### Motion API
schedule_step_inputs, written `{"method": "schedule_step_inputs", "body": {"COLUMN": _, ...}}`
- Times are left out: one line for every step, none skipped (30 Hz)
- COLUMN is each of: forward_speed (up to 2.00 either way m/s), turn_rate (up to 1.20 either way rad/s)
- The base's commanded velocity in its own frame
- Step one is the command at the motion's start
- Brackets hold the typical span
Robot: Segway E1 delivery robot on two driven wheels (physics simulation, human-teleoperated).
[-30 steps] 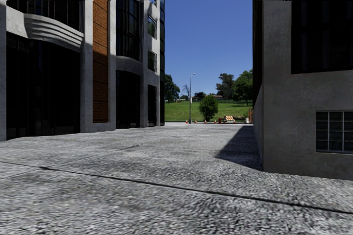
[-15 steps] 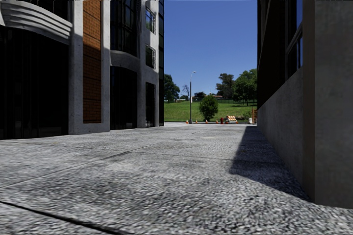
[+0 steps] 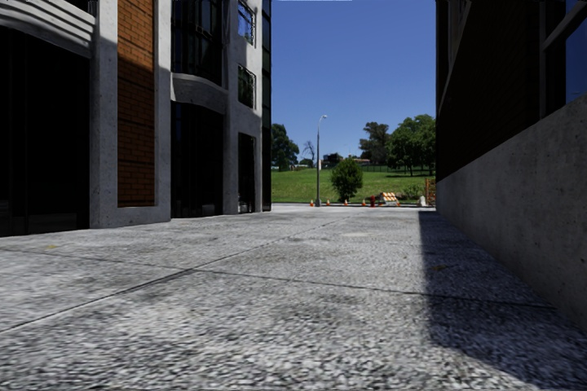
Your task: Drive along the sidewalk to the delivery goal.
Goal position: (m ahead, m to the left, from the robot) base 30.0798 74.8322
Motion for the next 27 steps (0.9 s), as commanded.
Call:
{"method": "schedule_step_inputs", "body": {"forward_speed": 2.00, "turn_rate": 0.00}}
{"method": "schedule_step_inputs", "body": {"forward_speed": 2.00, "turn_rate": 0.00}}
{"method": "schedule_step_inputs", "body": {"forward_speed": 2.00, "turn_rate": 0.00}}
{"method": "schedule_step_inputs", "body": {"forward_speed": 2.00, "turn_rate": 0.00}}
{"method": "schedule_step_inputs", "body": {"forward_speed": 2.00, "turn_rate": 0.00}}
{"method": "schedule_step_inputs", "body": {"forward_speed": 2.00, "turn_rate": 0.00}}
{"method": "schedule_step_inputs", "body": {"forward_speed": 2.00, "turn_rate": 0.00}}
{"method": "schedule_step_inputs", "body": {"forward_speed": 2.00, "turn_rate": 0.00}}
{"method": "schedule_step_inputs", "body": {"forward_speed": 2.00, "turn_rate": 0.00}}
{"method": "schedule_step_inputs", "body": {"forward_speed": 2.00, "turn_rate": 0.00}}
{"method": "schedule_step_inputs", "body": {"forward_speed": 2.00, "turn_rate": 0.00}}
{"method": "schedule_step_inputs", "body": {"forward_speed": 2.00, "turn_rate": 0.00}}
{"method": "schedule_step_inputs", "body": {"forward_speed": 2.00, "turn_rate": 0.00}}
{"method": "schedule_step_inputs", "body": {"forward_speed": 2.00, "turn_rate": 0.00}}
{"method": "schedule_step_inputs", "body": {"forward_speed": 2.00, "turn_rate": 0.00}}
{"method": "schedule_step_inputs", "body": {"forward_speed": 2.00, "turn_rate": 0.00}}
{"method": "schedule_step_inputs", "body": {"forward_speed": 2.00, "turn_rate": 0.00}}
{"method": "schedule_step_inputs", "body": {"forward_speed": 2.00, "turn_rate": 0.00}}
{"method": "schedule_step_inputs", "body": {"forward_speed": 2.00, "turn_rate": 0.00}}
{"method": "schedule_step_inputs", "body": {"forward_speed": 2.00, "turn_rate": 0.00}}
{"method": "schedule_step_inputs", "body": {"forward_speed": 2.00, "turn_rate": 0.00}}
{"method": "schedule_step_inputs", "body": {"forward_speed": 2.00, "turn_rate": 0.00}}
{"method": "schedule_step_inputs", "body": {"forward_speed": 2.00, "turn_rate": 0.00}}
{"method": "schedule_step_inputs", "body": {"forward_speed": 2.00, "turn_rate": 0.00}}
{"method": "schedule_step_inputs", "body": {"forward_speed": 2.00, "turn_rate": 0.00}}
{"method": "schedule_step_inputs", "body": {"forward_speed": 2.00, "turn_rate": 0.00}}
{"method": "schedule_step_inputs", "body": {"forward_speed": 2.00, "turn_rate": 0.00}}
